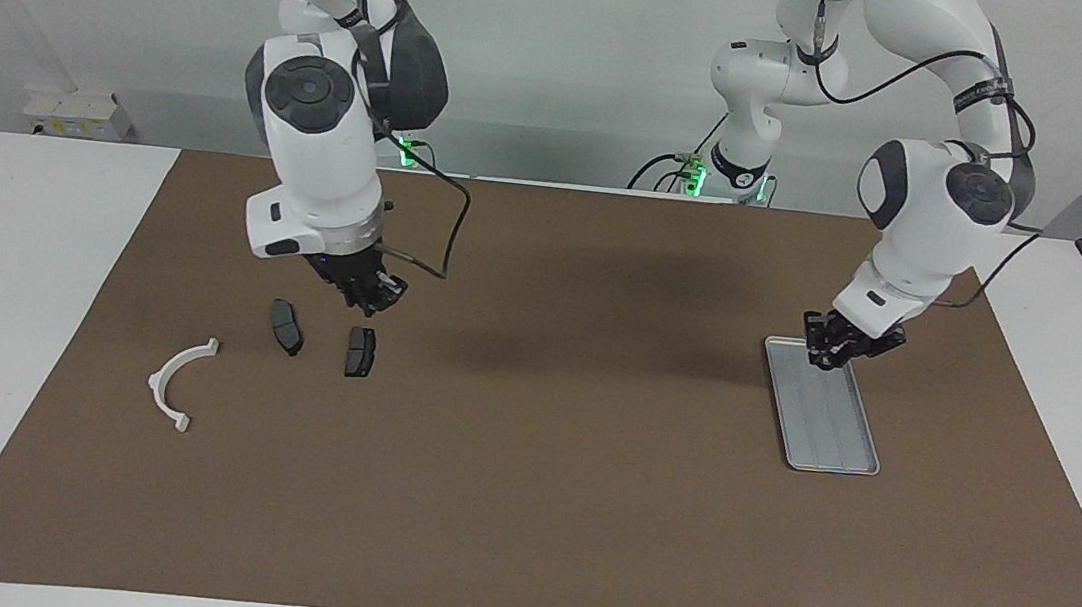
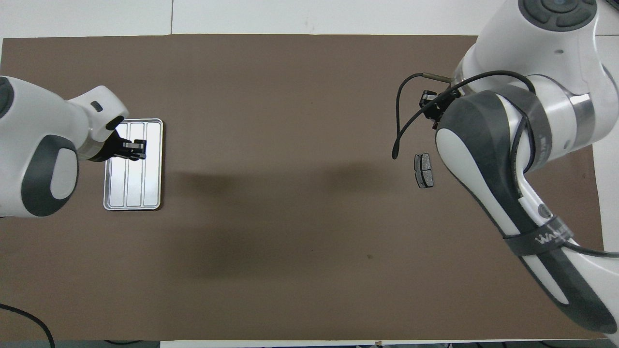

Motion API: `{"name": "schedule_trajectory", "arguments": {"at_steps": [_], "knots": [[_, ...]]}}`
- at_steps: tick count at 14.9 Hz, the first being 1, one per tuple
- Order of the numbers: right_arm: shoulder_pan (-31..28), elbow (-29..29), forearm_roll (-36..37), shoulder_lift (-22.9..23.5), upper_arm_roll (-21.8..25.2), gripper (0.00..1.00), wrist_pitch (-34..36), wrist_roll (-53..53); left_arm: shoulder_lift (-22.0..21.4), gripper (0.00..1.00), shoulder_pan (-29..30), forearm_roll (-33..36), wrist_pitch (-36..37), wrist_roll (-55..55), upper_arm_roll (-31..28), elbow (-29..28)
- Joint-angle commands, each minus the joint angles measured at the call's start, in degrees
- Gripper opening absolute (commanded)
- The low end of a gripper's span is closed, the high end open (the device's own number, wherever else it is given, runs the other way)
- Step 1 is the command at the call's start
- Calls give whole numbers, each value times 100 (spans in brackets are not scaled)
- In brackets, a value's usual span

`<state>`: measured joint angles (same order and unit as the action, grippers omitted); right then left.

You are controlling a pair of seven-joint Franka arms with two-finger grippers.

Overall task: Pick bearing gear from pile to tray
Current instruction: 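Open the left gripper over the tray while the right gripper carries another bearing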

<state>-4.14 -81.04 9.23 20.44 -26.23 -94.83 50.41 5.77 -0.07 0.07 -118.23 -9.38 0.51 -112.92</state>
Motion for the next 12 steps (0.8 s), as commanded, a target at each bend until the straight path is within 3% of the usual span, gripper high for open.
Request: {"name": "schedule_trajectory", "arguments": {"at_steps": [1,4,8,12], "knots": [[508,-70,-132,48,-49,0,-307,1125,-146,0,559,-113,-321,-932,90,-422],[1142,-131,-132,250,-49,0,-807,2268,-76,0,578,-113,-1182,-969,81,-958],[1671,-245,-114,539,-40,0,-1606,3360,100,0,517,-113,-1413,-899,90,-1056],[2083,-299,69,908,-5,0,-2065,3712,118,0,447,-113,-1791,-785,90,-1337]]}}
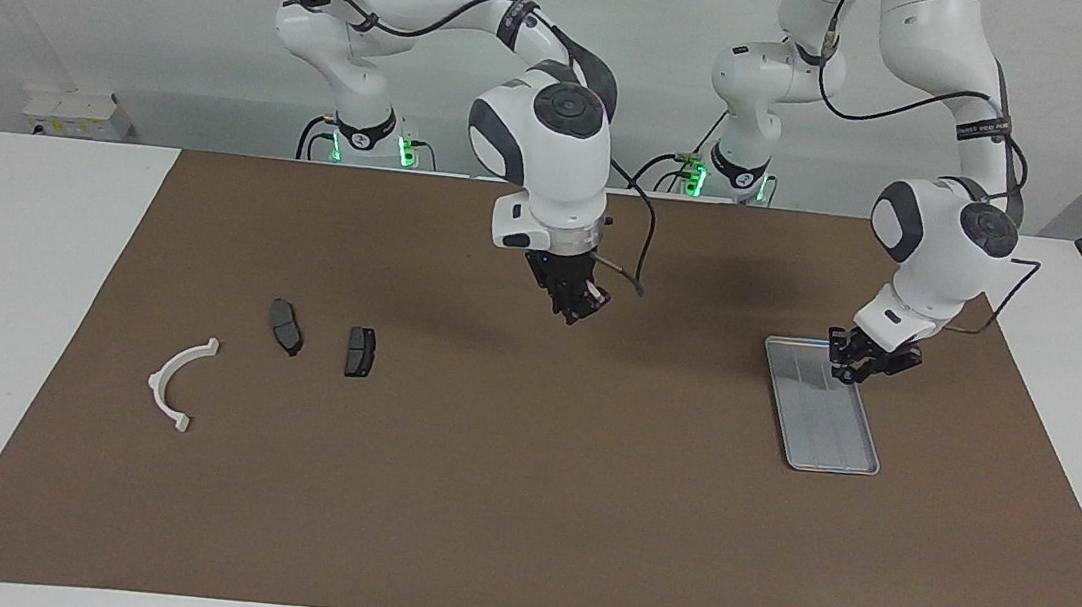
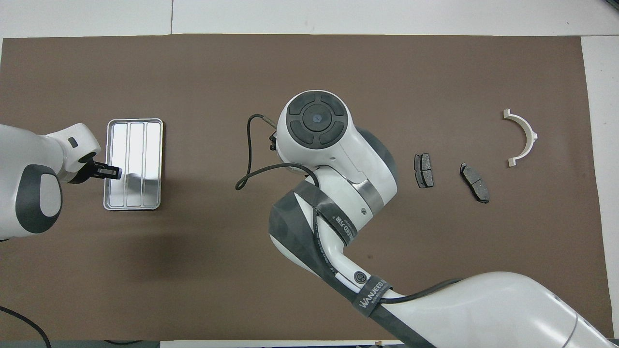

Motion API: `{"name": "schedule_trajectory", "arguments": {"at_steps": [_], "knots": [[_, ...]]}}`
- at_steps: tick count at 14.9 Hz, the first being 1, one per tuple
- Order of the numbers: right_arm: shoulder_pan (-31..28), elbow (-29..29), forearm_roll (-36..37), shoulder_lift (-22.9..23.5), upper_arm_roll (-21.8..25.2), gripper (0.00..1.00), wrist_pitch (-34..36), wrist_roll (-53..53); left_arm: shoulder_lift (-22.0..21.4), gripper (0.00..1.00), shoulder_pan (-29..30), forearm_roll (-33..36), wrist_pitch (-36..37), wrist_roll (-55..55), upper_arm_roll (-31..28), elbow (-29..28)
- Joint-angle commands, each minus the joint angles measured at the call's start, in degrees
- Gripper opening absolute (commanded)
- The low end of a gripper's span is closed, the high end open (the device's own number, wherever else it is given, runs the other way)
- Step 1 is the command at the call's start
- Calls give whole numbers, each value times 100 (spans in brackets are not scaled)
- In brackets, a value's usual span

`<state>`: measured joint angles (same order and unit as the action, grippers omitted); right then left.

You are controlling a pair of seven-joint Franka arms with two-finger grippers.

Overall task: Pick bearing gear from pile to tray
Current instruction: 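Open the left gripper over the tray while the right gripper carries another bearing, then open the right gripper at center while the left gripper reaches the bearing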

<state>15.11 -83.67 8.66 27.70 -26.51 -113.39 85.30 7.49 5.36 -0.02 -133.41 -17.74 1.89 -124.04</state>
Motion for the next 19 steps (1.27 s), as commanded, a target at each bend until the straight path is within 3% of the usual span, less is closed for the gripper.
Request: {"name": "schedule_trajectory", "arguments": {"at_steps": [1,7,13,17,18,19], "knots": [[246,-35,336,313,23,0,-279,310,-46,0,-140,-104,-308,86,-48,-278],[423,-140,1014,1052,23,0,-832,601,-46,0,-439,-104,-484,473,-48,-428],[274,-746,1208,1053,41,0,-1440,654,-19,0,-492,-104,-783,465,-57,-709],[256,-748,1209,1036,41,3,-1318,663,-28,0,-448,-104,-721,324,-66,-718],[247,-721,1208,1036,58,45,-1248,672,-28,0,-457,-104,-721,332,-66,-718],[238,-669,1208,1018,59,99,-1116,663,-28,14,-466,-104,-686,324,-66,-709]]}}
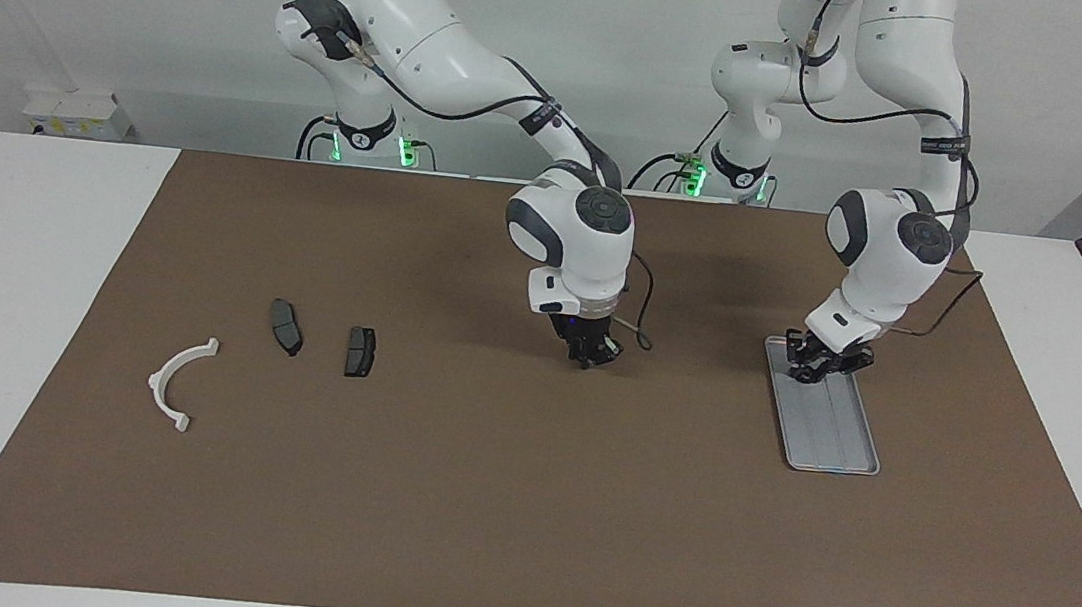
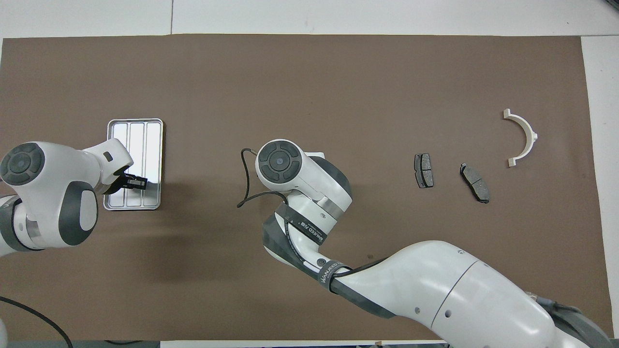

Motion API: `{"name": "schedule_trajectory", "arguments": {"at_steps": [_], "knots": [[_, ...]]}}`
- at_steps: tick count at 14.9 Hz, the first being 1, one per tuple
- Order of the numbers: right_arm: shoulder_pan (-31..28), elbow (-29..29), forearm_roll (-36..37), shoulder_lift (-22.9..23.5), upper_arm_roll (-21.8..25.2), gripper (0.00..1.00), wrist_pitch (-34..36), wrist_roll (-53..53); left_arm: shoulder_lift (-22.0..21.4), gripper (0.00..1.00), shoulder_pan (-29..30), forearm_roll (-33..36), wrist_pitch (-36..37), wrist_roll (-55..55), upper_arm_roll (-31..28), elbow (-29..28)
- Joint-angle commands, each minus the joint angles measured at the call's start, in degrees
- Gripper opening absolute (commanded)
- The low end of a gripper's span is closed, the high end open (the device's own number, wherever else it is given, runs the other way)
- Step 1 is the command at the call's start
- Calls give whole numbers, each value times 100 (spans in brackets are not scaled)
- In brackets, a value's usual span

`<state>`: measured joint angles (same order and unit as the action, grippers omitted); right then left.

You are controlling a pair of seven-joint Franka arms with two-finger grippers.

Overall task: Pick bearing gear from pile to tray
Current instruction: 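Open the right gripper at center while the left gripper reaches the bearing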

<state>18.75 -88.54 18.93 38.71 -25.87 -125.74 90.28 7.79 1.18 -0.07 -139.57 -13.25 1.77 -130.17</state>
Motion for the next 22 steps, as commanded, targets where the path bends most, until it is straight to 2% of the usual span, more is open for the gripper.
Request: {"name": "schedule_trajectory", "arguments": {"at_steps": [1,2,3,6,8,11,14,19,22], "knots": [[-126,-42,172,-92,-5,100,311,165,-59,87,-48,-99,17,-160,-54,-62],[-126,107,164,-83,-5,100,452,156,-67,95,-21,-90,201,-273,-54,8],[-135,222,146,-92,-5,100,523,139,-94,99,-4,-90,437,-318,-54,131],[-468,425,120,-293,-40,100,752,-10,-138,100,-3,-90,1377,-266,-54,806],[-740,407,6,-583,-67,100,813,-448,-190,100,-135,-98,1565,205,7,1001],[-1171,407,-415,-1022,-67,100,1076,-1597,-234,100,-1222,-29,1433,2189,-19,993],[-1628,407,-478,-1339,-67,100,1516,-2985,-208,100,-2163,112,1407,3553,-11,1037],[-2471,390,-856,-1621,-67,100,1859,-4832,-77,100,-3175,104,1047,4734,7,1151],[-2832,381,-865,-1718,-67,100,2070,-5625,423,100,-3553,104,844,5138,-2,1449]]}}
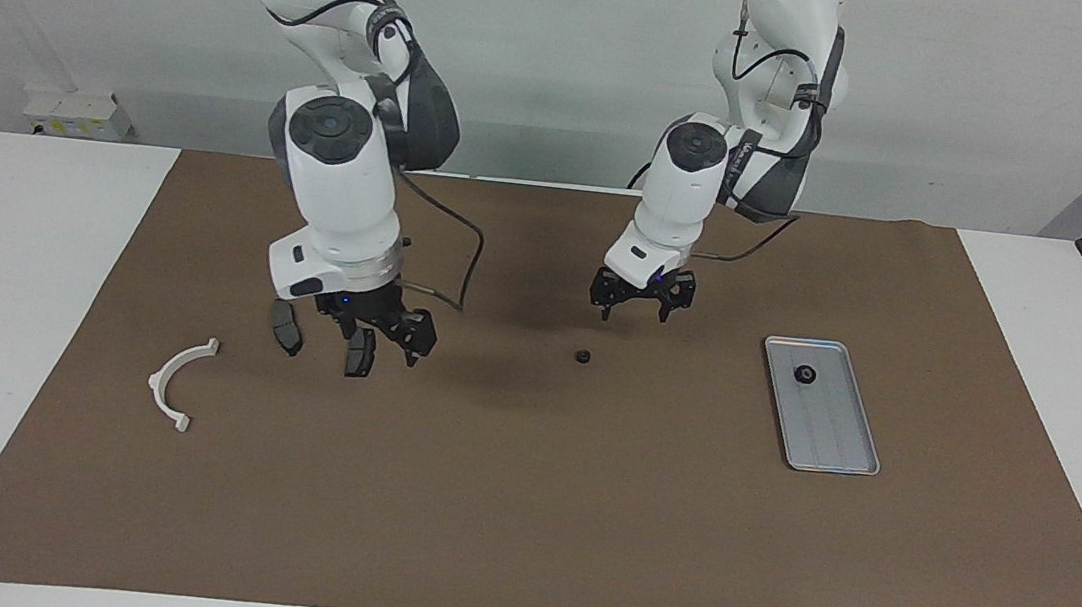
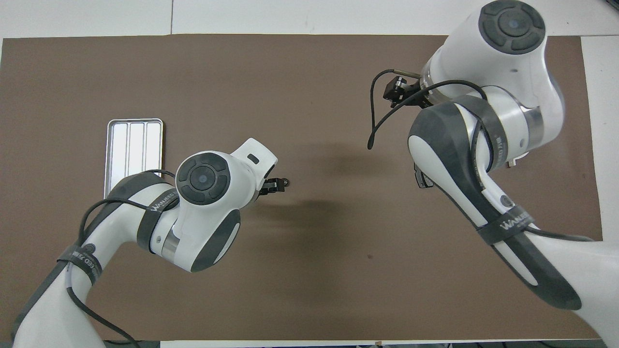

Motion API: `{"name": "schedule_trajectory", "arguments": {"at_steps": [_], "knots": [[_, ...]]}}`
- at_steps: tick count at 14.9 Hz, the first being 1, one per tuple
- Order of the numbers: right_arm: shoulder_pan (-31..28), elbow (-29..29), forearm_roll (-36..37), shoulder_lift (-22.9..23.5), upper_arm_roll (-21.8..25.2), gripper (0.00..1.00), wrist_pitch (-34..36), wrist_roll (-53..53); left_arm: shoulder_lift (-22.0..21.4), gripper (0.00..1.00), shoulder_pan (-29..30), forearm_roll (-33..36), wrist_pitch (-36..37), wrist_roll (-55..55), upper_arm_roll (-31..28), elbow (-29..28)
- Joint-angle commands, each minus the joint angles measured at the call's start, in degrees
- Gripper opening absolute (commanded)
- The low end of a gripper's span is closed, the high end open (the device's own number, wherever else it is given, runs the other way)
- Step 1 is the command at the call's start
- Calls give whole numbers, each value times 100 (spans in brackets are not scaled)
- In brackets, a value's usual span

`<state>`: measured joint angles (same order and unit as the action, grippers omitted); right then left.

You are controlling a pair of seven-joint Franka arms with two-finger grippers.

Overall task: Pick bearing gear from pile to tray
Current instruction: 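Open the right gripper at center while the left gripper reaches the bearing, then grasp the second bearing with the left gripper while the right gripper withdraws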

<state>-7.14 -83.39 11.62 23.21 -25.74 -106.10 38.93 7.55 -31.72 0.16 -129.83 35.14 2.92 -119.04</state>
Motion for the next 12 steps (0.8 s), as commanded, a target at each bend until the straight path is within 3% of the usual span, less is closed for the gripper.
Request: {"name": "schedule_trajectory", "arguments": {"at_steps": [1,9,11,12], "knots": [[-331,-151,-133,-194,-72,100,160,-675,632,100,-352,81,-139,413,-116,512],[-623,-187,-168,-404,24,100,336,-1570,1135,100,-441,185,-596,582,-142,707],[-282,-239,-290,-598,584,100,327,-1862,1213,100,-388,422,-613,573,-142,698],[16,-274,-579,-737,1083,100,327,-2054,1231,100,-370,449,-613,581,-142,681]]}}
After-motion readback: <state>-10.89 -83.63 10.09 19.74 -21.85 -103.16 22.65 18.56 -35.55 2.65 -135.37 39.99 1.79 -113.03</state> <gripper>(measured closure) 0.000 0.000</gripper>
